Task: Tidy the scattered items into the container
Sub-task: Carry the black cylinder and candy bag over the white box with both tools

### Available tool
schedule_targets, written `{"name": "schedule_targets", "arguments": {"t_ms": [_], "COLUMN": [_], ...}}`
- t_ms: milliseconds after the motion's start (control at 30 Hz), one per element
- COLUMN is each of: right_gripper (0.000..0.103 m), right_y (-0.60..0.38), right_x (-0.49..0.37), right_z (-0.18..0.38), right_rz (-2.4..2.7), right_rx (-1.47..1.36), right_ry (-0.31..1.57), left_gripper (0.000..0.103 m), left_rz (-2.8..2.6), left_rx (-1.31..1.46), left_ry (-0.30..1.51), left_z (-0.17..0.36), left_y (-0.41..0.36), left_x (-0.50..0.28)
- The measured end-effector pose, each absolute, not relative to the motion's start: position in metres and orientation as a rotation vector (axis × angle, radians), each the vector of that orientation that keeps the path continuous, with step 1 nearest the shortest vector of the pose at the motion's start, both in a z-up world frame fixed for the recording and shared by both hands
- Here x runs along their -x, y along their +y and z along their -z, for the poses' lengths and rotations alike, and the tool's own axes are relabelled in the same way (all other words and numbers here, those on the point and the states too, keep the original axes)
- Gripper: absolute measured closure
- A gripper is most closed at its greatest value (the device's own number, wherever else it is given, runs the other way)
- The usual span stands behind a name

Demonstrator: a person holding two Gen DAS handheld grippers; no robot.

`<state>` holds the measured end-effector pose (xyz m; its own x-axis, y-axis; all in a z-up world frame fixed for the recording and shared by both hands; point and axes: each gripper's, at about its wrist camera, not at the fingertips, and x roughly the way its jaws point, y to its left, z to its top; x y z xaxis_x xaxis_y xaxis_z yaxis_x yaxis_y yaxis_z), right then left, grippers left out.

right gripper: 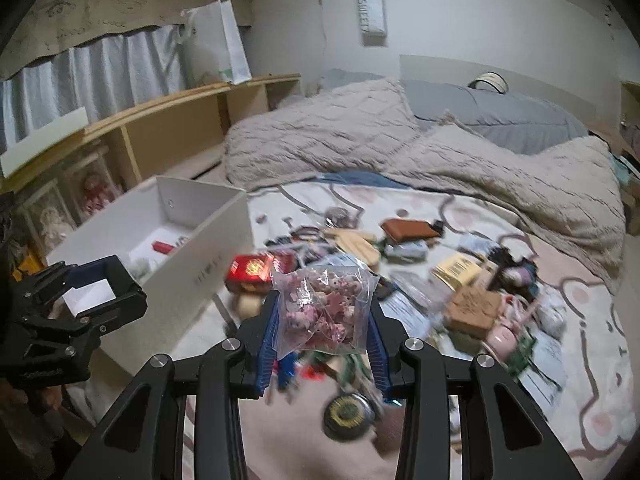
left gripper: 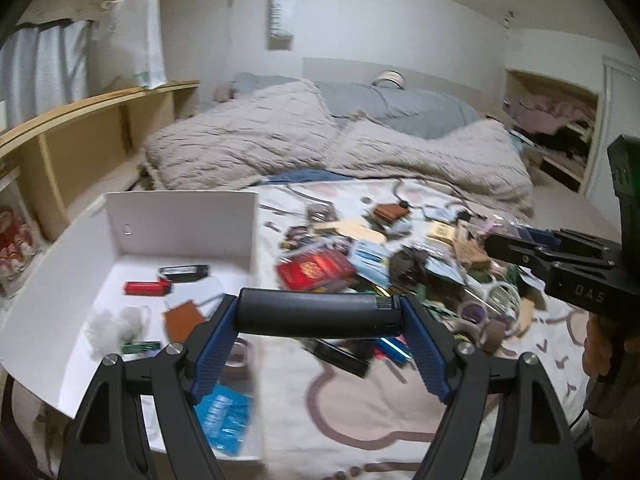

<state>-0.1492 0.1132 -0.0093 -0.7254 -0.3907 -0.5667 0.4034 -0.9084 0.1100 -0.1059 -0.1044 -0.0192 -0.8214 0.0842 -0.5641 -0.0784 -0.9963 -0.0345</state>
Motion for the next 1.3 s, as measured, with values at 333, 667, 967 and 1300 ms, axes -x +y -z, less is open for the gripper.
{"name": "schedule_targets", "arguments": {"t_ms": [333,667,967,1300], "right_gripper": [0.063,0.063,0.063,0.063], "right_y": [0.065,0.012,-0.034,-0.086], "right_x": [0.168,0.183,0.198,0.218], "right_z": [-0.001,-0.01,-0.01,-0.003], "right_rz": [2.51,2.43,2.357,2.275], "right_rx": [-0.829,-0.821,-0.844,-0.925], "right_ry": [0.042,0.073,0.074,0.11], "left_gripper": [0.023,0.023,0.023,0.023], "left_rz": [-3.073,-3.187,-3.23,-3.22], "left_rx": [0.948,1.055,1.119,1.187], "left_ry": [-0.078,-0.144,-0.134,-0.151], "left_z": [0.008,0.013,0.021,0.03], "left_y": [-0.166,-0.222,-0.245,-0.262], "left_x": [0.103,0.103,0.103,0.108]}}
